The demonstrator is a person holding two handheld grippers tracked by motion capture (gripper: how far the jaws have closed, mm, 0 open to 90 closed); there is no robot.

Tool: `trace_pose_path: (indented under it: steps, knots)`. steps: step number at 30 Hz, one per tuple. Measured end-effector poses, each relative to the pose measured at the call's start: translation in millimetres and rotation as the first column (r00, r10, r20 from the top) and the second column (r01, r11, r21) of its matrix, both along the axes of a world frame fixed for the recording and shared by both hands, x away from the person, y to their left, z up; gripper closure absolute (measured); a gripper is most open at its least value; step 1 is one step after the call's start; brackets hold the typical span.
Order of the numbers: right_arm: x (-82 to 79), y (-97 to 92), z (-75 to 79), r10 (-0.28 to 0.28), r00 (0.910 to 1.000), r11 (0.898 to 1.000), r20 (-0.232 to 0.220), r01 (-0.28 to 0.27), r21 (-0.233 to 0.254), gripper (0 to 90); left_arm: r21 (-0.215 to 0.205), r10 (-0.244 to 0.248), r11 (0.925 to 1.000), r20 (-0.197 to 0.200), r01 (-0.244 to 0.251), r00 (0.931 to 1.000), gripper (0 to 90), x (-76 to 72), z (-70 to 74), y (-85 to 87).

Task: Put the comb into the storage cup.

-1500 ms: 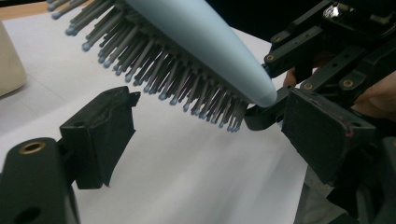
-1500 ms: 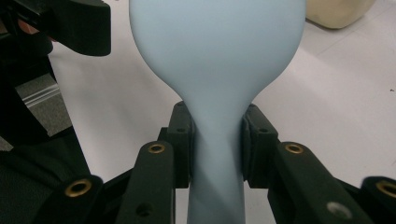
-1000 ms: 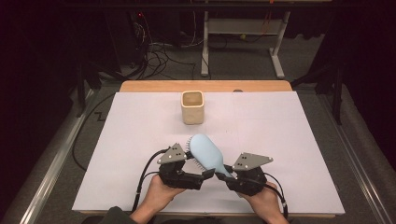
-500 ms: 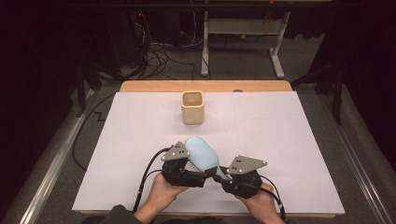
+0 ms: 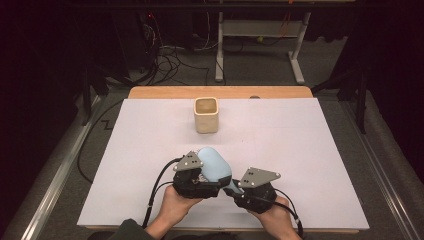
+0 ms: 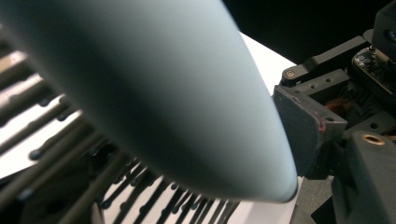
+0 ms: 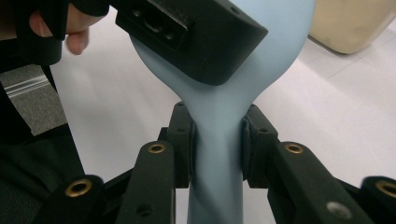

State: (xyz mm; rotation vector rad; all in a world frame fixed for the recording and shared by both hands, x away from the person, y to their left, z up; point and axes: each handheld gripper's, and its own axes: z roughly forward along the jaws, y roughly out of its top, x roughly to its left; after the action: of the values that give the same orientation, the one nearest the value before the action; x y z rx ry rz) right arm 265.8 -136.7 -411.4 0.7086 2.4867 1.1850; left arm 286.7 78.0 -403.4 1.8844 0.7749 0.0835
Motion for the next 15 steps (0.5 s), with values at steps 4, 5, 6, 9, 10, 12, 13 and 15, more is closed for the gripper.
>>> trace_pose_path:
  steps: [4, 5, 6, 9, 10, 12, 13, 15]
  knots:
    - [0.1, 1.0, -0.8, 0.004, 1.0, 1.0, -0.001, -0.004, -0.009, 70.4, 0.0, -0.007, 1.0, -0.038, 0.007, 0.9993, 32.3, 0.4, 1.4, 1.5]
    - [0.0, 1.3, -0.8, 0.005, 1.0, 1.0, 0.0, -0.005, -0.009, 70.4, 0.001, -0.007, 1.0, -0.038, 0.007, 0.9992, 32.5, 0.1, 1.9, 1.9]
    - [0.1, 1.6, -0.7, 0.006, 1.0, 1.0, 0.001, -0.006, -0.009, 70.4, 0.002, -0.006, 1.0, -0.039, 0.006, 0.9992, 32.9, -0.2, 2.3, 2.2]
    - [0.2, 2.5, -0.4, 0.007, 1.0, 1.0, -0.002, -0.007, -0.008, 70.4, 0.004, -0.001, 1.0, -0.034, 0.001, 0.9994, 34.3, -1.4, 3.4, 2.3]
    - [0.5, 2.7, -0.5, 0.01, 1.0, 1.0, 0.0, -0.01, -0.008, 70.4, 0.008, 0.002, 1.0, -0.029, -0.002, 0.9996, 34.6, -1.9, 3.9, 2.2]
    - [0.8, 3.3, -0.4, 0.008, 1.0, 1.0, 0.0, -0.008, -0.005, 70.4, 0.014, 0.003, 0.9999, -0.019, -0.002, 0.9998, 35.5, -2.8, 5.2, 2.0]
    - [1.1, 3.6, -0.4, 0.007, 1.0, 1.0, -0.003, -0.007, -0.002, 70.3, 0.013, 0.002, 0.9999, -0.019, -0.002, 0.9998, 36.0, -2.9, 5.5, 1.9]
    - [2.1, 3.7, -0.5, 0.01, 0.9999, 1.0, -0.004, -0.01, -0.002, 70.4, 0.019, 0.001, 0.9998, -0.024, 0.0, 0.9997, 36.7, -2.4, 6.1, 1.9]
